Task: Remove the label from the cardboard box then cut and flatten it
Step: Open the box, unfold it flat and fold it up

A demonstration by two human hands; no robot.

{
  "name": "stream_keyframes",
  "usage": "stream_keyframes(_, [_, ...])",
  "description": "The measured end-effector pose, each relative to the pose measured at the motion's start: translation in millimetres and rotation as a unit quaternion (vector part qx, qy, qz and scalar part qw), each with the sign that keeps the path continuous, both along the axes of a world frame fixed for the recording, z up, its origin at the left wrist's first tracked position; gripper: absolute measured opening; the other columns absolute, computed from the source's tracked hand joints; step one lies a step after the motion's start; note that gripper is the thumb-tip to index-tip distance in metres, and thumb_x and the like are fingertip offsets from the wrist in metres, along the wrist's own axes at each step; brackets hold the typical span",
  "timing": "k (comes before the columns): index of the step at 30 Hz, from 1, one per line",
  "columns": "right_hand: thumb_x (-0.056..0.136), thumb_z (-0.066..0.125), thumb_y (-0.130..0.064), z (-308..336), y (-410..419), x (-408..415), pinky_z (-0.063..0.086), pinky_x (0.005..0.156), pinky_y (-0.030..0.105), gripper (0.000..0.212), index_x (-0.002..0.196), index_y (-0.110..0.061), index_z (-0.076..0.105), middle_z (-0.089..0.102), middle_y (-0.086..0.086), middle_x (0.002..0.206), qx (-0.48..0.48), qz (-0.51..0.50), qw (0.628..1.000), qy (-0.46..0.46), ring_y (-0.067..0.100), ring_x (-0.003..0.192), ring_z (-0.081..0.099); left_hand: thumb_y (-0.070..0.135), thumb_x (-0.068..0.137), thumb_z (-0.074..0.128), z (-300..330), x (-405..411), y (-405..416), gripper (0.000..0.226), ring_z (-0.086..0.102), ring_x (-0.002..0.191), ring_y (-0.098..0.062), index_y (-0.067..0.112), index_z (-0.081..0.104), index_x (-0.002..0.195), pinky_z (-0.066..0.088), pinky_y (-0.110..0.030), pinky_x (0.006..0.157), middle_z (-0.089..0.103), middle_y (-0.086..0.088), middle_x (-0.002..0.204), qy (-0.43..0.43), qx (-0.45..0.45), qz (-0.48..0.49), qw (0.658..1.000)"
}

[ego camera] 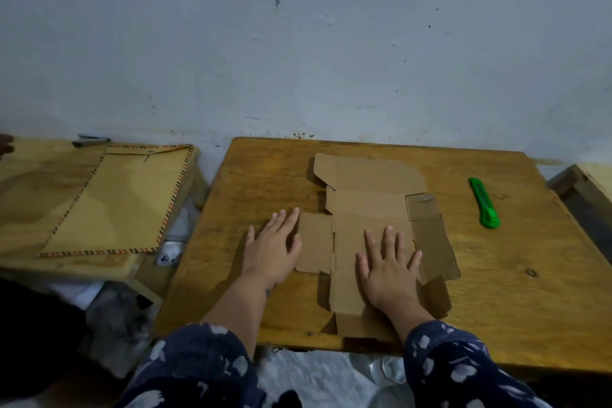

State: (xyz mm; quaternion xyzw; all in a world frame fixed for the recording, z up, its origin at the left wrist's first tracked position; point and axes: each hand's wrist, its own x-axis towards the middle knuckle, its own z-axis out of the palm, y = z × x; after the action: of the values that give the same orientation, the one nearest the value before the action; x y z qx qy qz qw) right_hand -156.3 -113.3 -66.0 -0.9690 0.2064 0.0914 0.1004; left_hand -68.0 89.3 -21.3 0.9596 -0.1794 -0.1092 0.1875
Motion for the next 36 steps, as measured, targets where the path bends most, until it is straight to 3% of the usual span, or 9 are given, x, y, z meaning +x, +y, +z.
stream_keyframes(4, [0.096,0.007,-0.052,-0.6,2.1,0.0,-0.009,0.114,0.060,0.058,0.149,-0.035,-0.012,-0.018,0.008,0.159,-0.002,-0.006,1.000,0.003,0.032,0.144,-0.020,0.033,0.102,0.026,-6.1,6.2,22.1,0.052,0.004,0.148,-0.010,0.038,0.008,0.151,0.001,-0.050,0.119,0.012,0.007,0.161,0.013,0.034,0.030,0.999])
stream_keyframes(10, [0.096,0.007,-0.053,-1.6,-0.2,13.7,-0.012,0.112,0.057,0.058,0.148,-0.036,-0.014,-0.021,0.007,0.158,-0.004,0.000,1.000,0.003,0.031,0.144,-0.022,0.046,0.101,0.014,-25.3,12.6,18.3,0.057,-0.015,0.147,-0.014,0.025,0.004,0.153,-0.009,-0.056,0.116,-0.009,0.005,0.161,0.069,0.090,0.031,0.993])
stream_keyframes(16, [0.096,0.008,-0.055,-3.4,0.3,37.2,-0.013,0.112,0.058,0.059,0.148,-0.036,-0.012,-0.020,0.007,0.158,0.005,-0.010,1.000,0.004,0.031,0.144,-0.022,0.050,0.099,0.009,-25.8,35.4,-0.7,0.065,-0.019,0.146,-0.015,0.015,-0.001,0.152,-0.015,-0.058,0.113,-0.013,0.001,0.161,0.048,0.111,0.040,0.992])
stream_keyframes(21, [0.095,0.029,-0.053,11.4,0.0,51.7,-0.008,0.114,0.055,0.058,0.149,-0.036,0.017,0.002,0.007,0.161,0.035,-0.052,0.998,-0.022,0.030,0.147,-0.006,0.051,0.099,0.008,-4.8,53.2,-34.9,0.064,-0.020,0.145,-0.017,0.018,-0.003,0.152,-0.016,-0.058,0.112,-0.013,0.000,0.160,-0.044,0.102,0.009,0.994])
stream_keyframes(24, [0.093,0.042,-0.040,25.3,-8.0,63.1,0.007,0.118,0.053,0.044,0.136,-0.031,0.046,0.028,0.007,0.153,0.040,-0.083,0.993,-0.079,0.028,0.143,0.015,0.054,0.098,0.009,5.0,59.4,-62.5,0.064,-0.021,0.145,-0.018,0.022,-0.002,0.152,-0.015,-0.057,0.113,-0.014,-0.001,0.160,-0.071,0.090,-0.041,0.993])
stream_keyframes(26, [0.093,0.044,-0.033,34.4,-19.1,71.7,0.017,0.115,0.049,0.038,0.130,-0.028,0.053,0.035,0.006,0.150,0.035,-0.108,0.987,-0.116,0.028,0.140,0.023,0.057,0.097,0.011,6.8,60.5,-77.8,0.068,-0.022,0.145,-0.019,0.022,-0.005,0.152,-0.015,-0.057,0.113,-0.016,-0.002,0.160,-0.064,0.088,-0.065,0.992])
stream_keyframes(30, [0.094,0.043,-0.024,47.3,-53.2,87.9,0.024,0.113,0.048,0.038,0.130,-0.022,0.053,0.036,0.010,0.149,0.004,-0.121,0.983,-0.139,0.031,0.139,0.024,0.066,0.092,0.015,-3.7,55.7,-93.3,0.079,-0.024,0.144,-0.020,0.020,-0.011,0.151,-0.016,-0.057,0.111,-0.023,-0.002,0.158,-0.050,0.124,-0.080,0.988])
stream_keyframes(36, [0.096,0.041,-0.014,47.0,-100.1,121.7,0.022,0.116,0.043,0.044,0.140,-0.010,0.042,0.028,0.015,0.154,0.083,-0.119,0.978,-0.149,0.031,0.143,0.021,0.072,0.088,0.020,-13.1,62.0,-94.4,0.091,-0.026,0.144,-0.020,0.017,-0.017,0.150,-0.015,-0.057,0.112,-0.027,-0.003,0.157,0.012,0.173,-0.056,0.983])
